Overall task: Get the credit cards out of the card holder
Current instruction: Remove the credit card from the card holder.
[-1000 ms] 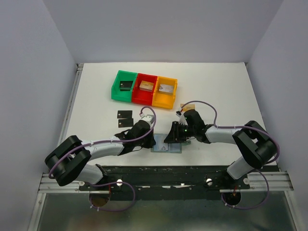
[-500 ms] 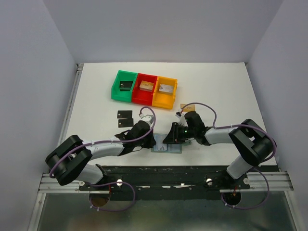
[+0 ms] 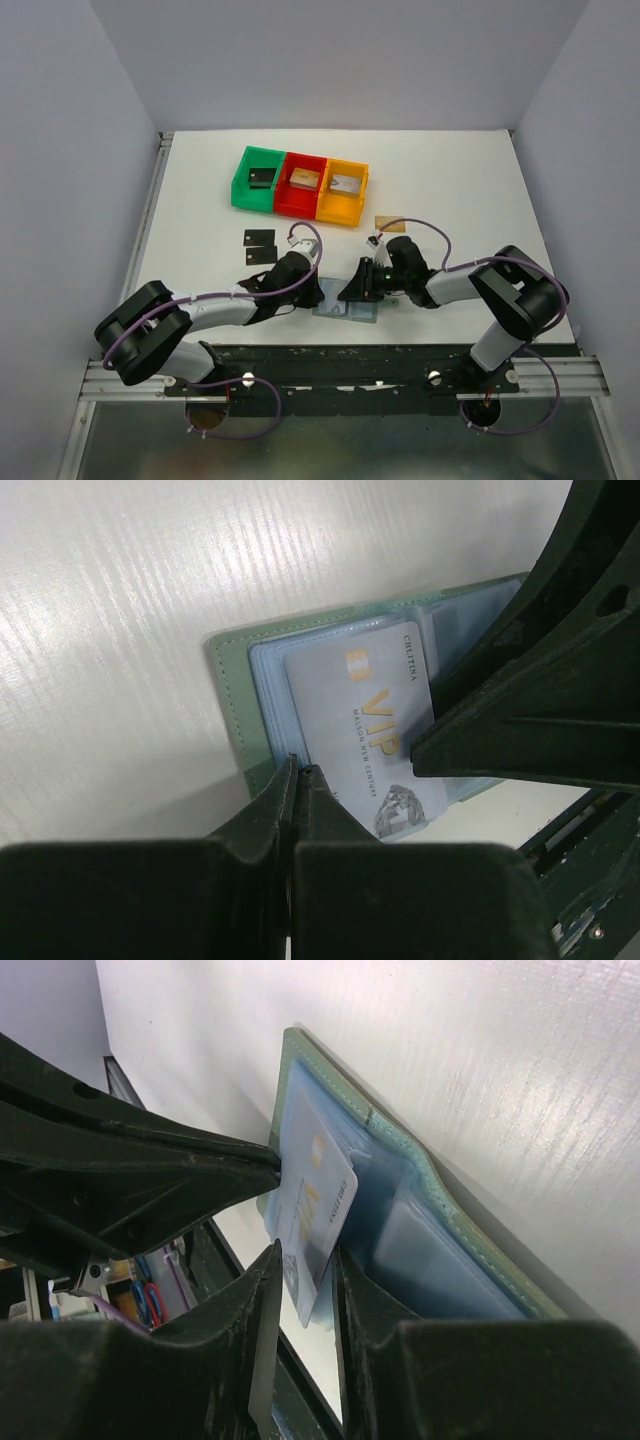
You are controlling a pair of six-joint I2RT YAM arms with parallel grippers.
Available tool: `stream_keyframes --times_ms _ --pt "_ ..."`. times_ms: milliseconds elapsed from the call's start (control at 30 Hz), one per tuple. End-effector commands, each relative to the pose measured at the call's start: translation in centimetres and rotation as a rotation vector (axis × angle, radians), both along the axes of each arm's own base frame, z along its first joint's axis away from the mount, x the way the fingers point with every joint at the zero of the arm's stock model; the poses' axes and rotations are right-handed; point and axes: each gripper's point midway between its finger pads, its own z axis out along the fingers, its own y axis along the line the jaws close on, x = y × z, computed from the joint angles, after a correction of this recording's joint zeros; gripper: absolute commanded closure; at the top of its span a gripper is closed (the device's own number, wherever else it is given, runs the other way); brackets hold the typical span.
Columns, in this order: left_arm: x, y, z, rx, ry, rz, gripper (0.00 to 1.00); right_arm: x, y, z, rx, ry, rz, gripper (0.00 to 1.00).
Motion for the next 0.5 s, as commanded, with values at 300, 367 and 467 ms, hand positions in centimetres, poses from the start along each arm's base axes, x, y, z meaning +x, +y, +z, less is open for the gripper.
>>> stream_keyframes --times_ms 300,367,467 --pt "-0.75 1.88 -1.98 0.066 0.032 0.034 1.0 -0.13 1.22 0.94 0.121 -0.007 0.0 0.65" --pt "-0.79 2.02 -2.05 0.066 0.034 0.039 1.0 -0.06 1.25 0.81 0.122 -0.003 -0.01 0.65" --pt "-0.8 2.02 -1.95 0.062 0.032 0.04 1.0 0.2 1.26 0.78 0.129 0.003 -0.029 0.64"
